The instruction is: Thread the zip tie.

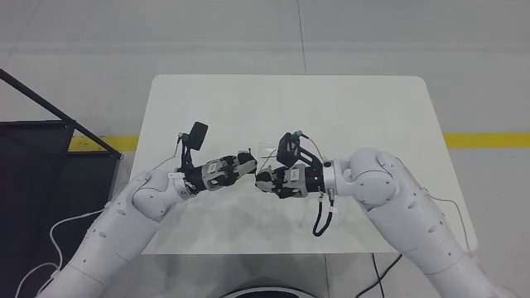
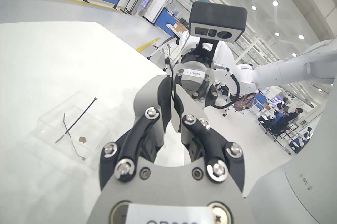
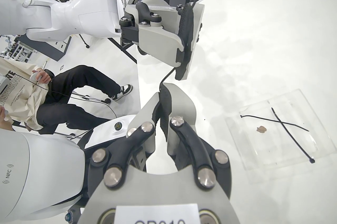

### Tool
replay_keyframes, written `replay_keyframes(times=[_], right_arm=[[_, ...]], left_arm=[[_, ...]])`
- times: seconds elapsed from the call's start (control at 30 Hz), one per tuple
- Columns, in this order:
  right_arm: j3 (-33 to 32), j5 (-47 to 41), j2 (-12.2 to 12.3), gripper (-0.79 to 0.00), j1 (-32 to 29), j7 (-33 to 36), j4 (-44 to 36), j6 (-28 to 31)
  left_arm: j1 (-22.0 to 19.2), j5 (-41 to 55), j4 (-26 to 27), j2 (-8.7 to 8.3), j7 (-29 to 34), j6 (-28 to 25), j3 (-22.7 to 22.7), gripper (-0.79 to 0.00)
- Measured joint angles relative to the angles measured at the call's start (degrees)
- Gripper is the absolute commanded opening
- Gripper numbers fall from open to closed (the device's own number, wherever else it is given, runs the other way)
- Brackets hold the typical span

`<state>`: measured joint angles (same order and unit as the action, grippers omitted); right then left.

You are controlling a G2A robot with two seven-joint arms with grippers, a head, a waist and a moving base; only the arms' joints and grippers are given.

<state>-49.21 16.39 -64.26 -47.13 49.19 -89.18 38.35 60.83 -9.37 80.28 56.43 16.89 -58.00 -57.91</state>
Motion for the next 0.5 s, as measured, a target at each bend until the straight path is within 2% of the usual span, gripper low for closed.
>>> replay_keyframes(times=[0.5], right_arm=[[0.4,-0.1,0.0,-0.785,0.3,0.2,0.2,-0.2]], left_arm=[[0.2,-0.4,0.0,0.43,0.1,0.0,-0.7,-0.717]])
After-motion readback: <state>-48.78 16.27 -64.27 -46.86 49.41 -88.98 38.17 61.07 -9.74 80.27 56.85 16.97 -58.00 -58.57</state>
